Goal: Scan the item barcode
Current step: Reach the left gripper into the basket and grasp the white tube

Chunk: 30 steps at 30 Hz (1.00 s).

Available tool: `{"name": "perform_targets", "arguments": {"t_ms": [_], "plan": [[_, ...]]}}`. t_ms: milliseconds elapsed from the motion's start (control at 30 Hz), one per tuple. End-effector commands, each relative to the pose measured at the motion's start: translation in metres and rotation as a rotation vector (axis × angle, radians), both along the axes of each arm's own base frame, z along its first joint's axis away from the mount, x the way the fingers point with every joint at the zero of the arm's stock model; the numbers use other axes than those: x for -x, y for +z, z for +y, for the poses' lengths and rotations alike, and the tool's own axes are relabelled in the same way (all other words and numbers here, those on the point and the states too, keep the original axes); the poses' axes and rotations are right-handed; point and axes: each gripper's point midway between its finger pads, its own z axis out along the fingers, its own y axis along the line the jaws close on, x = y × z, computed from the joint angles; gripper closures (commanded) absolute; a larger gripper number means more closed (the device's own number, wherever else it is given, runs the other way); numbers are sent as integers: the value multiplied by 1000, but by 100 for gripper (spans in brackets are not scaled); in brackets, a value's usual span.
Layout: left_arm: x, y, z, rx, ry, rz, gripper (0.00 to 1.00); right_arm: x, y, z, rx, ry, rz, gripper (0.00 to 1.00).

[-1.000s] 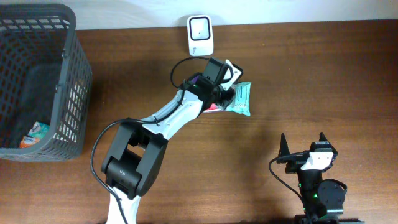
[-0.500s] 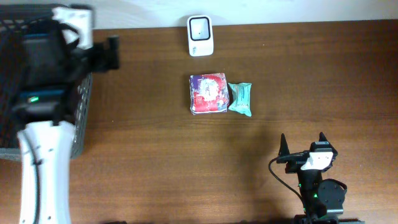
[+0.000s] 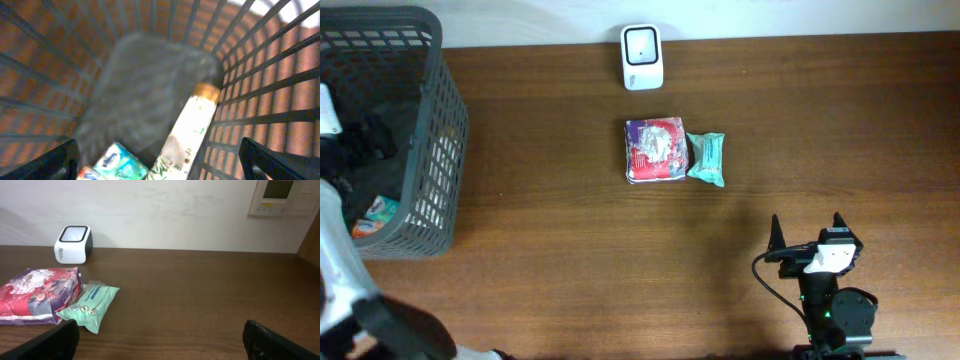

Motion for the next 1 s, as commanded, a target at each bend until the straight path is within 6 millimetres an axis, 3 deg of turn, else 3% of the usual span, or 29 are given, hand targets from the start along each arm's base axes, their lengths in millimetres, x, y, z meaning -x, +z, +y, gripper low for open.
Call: {"name": "perform_targets", "arguments": {"t_ms": [0, 67, 200, 333, 533, 633, 733, 800, 867, 900, 967], "plan": [[1, -46, 9, 66, -4, 100, 1, 0, -4, -3, -4, -14, 6, 1], [4, -66, 10, 101, -5, 153, 1, 0, -4, -3, -4, -14, 6, 1], [3, -100, -19, 184, -229, 210, 1, 0, -4, -3, -4, -14, 6, 1], [7, -123, -20, 202, -263, 269, 1, 0, -4, -3, -4, -14, 6, 1], [14, -184, -38, 329, -383, 364, 3, 0, -4, -3, -4, -14, 6, 1], [20, -211, -39, 368, -378, 419, 16, 0, -4, -3, -4, -14, 6, 1], [19, -216, -35, 359, -356, 432, 55, 0, -4, -3, -4, -14, 6, 1], [4, -202, -24, 375, -249, 393, 80, 0, -4, -3, -4, -14, 6, 1], [-9, -183, -14, 371, -199, 352, 94, 0, -4, -3, -4, -14, 6, 1], [-15, -173, -10, 365, -183, 334, 100, 0, -4, -3, -4, -14, 6, 1], [-22, -159, -3, 385, -112, 309, 100, 0, -4, -3, -4, -14, 6, 1]]}}
